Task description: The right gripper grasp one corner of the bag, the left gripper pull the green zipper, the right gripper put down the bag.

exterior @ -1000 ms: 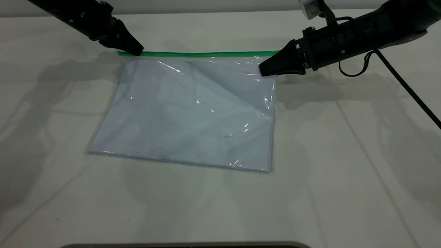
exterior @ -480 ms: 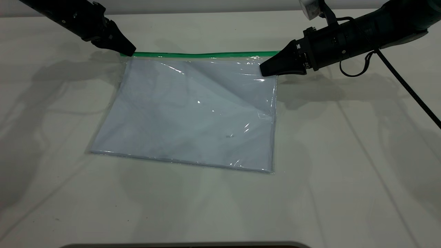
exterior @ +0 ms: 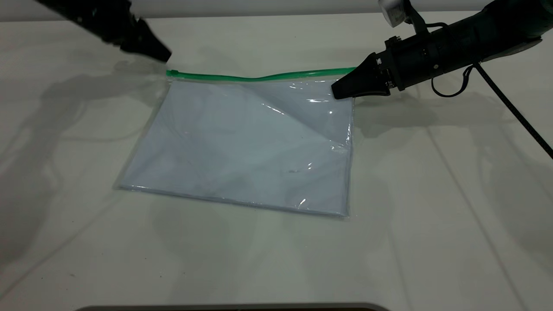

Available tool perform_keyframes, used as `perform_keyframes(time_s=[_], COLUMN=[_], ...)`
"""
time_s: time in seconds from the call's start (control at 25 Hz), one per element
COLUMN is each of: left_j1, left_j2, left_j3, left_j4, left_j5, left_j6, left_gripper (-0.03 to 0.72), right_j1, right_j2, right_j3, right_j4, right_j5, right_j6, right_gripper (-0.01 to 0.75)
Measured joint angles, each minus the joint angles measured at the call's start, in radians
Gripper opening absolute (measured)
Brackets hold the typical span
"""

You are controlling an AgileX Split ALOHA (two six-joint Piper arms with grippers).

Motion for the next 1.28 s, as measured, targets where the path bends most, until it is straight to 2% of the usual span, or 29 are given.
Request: perform_keyframes(time_s=[0.12,0.16,0.4,0.48,0.6,0.76,1.0,1.2,1.28], left_j1=[-0.001,-0.001,-0.022,-0.034,-0.051,-0.063,-0.067,-0.067,-0.067], left_j2=[-0.062,-0.09,-0.262,-0.316,-0.393,-0.502,-0.684,-0.834,-0.882], left_j3=[0.0,0.0,0.0,0.0,0.0,0.0,0.0,0.0,0.0], left_j4=[-0.086,-0.109,-0.177,-0.177,-0.177,-0.157,0.012,0.194,0.265], left_j5=[0.016,0.028,0.112,0.13,0.141,0.158,0.201,0.329,0.375], left_j6=[0.0,0.0,-0.001,-0.002,-0.006,-0.076,-0.301,-0.51,-0.587], left_gripper=[0.513,0.531,0.551,0.552,0.553,0.553,0.553,0.553,0.553], right_j1=[0.0,0.0,0.0,0.0,-0.003,-0.003,-0.003,-0.003,-0.003], right_j2=[0.0,-0.002,-0.074,-0.122,-0.215,-0.355,-0.624,-0.824,-0.892], right_j3=[0.0,0.0,0.001,0.002,0.003,0.003,0.003,0.003,0.005], right_j4=[-0.006,-0.017,-0.189,-0.277,-0.394,-0.528,-0.768,-0.919,-0.972], right_j5=[-0.017,-0.038,-0.264,-0.316,-0.331,-0.265,-0.102,0.094,0.128], right_j6=[0.0,0.001,0.064,0.113,0.2,0.383,0.702,0.941,1.01], right_gripper=[0.117,0.175,0.517,0.566,0.57,0.522,0.489,0.482,0.472])
